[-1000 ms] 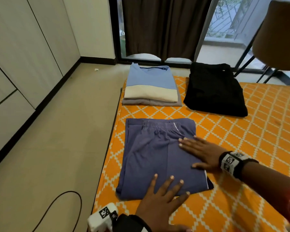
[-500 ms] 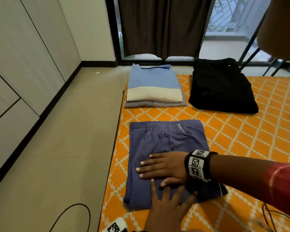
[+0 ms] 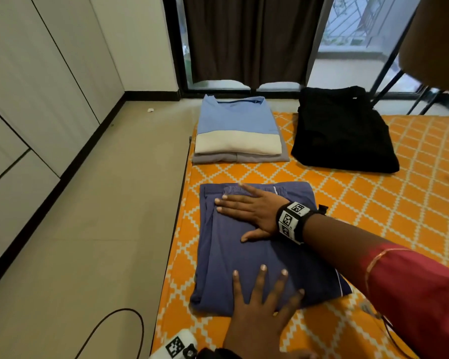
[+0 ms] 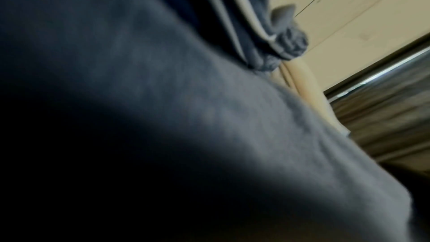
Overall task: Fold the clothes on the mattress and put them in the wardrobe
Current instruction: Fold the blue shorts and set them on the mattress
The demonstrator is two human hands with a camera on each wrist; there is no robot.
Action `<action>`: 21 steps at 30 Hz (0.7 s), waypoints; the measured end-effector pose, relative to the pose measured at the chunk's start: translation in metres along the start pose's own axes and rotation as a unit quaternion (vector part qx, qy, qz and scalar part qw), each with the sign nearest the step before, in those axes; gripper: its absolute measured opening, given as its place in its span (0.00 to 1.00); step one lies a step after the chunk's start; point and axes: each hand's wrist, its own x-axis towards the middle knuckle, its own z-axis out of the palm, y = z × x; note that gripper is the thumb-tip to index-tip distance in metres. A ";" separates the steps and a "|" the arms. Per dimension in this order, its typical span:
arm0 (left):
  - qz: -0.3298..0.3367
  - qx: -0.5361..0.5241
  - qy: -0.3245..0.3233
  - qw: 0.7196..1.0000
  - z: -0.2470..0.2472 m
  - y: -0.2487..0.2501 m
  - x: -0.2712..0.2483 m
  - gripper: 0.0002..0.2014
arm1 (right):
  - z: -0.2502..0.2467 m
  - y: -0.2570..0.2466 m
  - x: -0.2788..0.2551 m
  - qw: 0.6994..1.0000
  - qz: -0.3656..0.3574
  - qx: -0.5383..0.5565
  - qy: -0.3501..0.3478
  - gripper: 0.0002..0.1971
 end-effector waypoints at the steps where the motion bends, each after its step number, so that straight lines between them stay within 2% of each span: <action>1: -0.016 -0.023 0.010 1.000 -0.007 0.002 0.002 0.35 | -0.005 0.000 -0.001 0.999 0.049 -0.012 0.018 0.41; 3: -0.087 -0.069 0.085 0.990 -0.025 0.004 0.006 0.22 | -0.019 0.006 -0.003 0.987 0.140 -0.008 0.079 0.37; 4: -0.143 -0.091 0.108 0.980 -0.030 0.002 0.009 0.21 | -0.024 0.008 -0.003 0.983 0.154 -0.002 0.105 0.35; 5: -0.193 -0.100 0.122 0.968 -0.032 -0.002 0.010 0.23 | -0.028 0.009 -0.002 0.983 0.137 0.003 0.121 0.34; 7: -0.257 -0.113 0.114 0.953 -0.028 -0.014 0.010 0.33 | -0.024 0.000 0.005 0.991 0.013 0.025 0.134 0.32; 9: -0.279 -0.145 0.086 0.945 -0.013 -0.024 0.012 0.48 | -0.009 -0.026 0.014 0.984 -0.135 0.075 0.091 0.31; 10: -0.281 -0.153 0.082 0.944 -0.006 -0.026 0.015 0.53 | -0.003 -0.036 0.017 0.977 -0.177 0.100 0.062 0.31; 11: -0.279 -0.159 0.080 0.944 -0.002 -0.027 0.018 0.55 | 0.003 -0.038 0.022 0.974 -0.188 0.119 0.048 0.32; 14: -0.272 -0.163 0.099 0.943 0.000 -0.026 0.026 0.57 | 0.010 -0.018 0.034 0.980 -0.154 0.122 0.043 0.37; 16: -0.270 -0.164 0.091 0.944 -0.001 -0.025 0.026 0.60 | 0.011 0.001 0.039 0.991 -0.120 0.058 0.030 0.40; 19: -0.263 -0.176 0.091 0.944 -0.003 -0.026 0.023 0.60 | 0.004 0.013 0.039 1.000 -0.006 -0.012 -0.001 0.45; 21: -0.260 -0.170 0.118 0.943 -0.003 -0.024 0.020 0.60 | -0.010 0.018 0.034 0.997 0.063 -0.033 -0.003 0.45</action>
